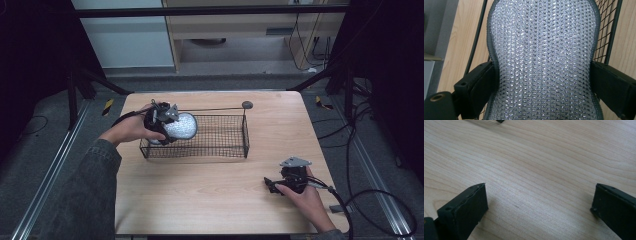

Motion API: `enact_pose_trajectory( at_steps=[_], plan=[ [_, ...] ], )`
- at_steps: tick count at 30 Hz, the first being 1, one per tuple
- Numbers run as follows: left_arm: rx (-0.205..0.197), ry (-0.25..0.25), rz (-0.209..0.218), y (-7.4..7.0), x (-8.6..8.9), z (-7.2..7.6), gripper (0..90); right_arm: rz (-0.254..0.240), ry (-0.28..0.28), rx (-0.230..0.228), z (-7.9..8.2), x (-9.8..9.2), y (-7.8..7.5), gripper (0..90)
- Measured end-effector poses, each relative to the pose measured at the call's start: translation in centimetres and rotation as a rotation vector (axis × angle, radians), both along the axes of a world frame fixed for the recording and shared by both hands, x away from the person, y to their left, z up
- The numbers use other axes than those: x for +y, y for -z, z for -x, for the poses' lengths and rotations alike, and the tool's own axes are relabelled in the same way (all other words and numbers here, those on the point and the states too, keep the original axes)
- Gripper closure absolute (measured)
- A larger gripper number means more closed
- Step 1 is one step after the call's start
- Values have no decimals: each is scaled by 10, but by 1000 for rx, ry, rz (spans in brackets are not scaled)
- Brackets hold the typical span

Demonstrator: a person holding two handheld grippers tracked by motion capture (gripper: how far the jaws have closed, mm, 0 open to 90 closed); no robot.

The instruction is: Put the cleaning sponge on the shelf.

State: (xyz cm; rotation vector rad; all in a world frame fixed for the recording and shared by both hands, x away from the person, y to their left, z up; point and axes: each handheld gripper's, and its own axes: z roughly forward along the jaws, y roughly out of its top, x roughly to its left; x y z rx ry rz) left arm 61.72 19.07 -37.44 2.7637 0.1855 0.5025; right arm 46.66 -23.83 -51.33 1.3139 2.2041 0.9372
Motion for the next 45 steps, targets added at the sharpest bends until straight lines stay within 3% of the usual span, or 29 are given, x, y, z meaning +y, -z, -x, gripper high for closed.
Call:
enact_pose_trajectory(
  at_steps=[15,27,45],
  plan=[
    [4,0,-4,3,-2,-3,70,1,1,0,0,0,0,4],
    [12,-32,8,3,-3,-7,46,0,1,0,0,0,0,4],
    [16,-15,14,0,-3,-3,58,0,1,1,0,0,0,4]
  ],
)
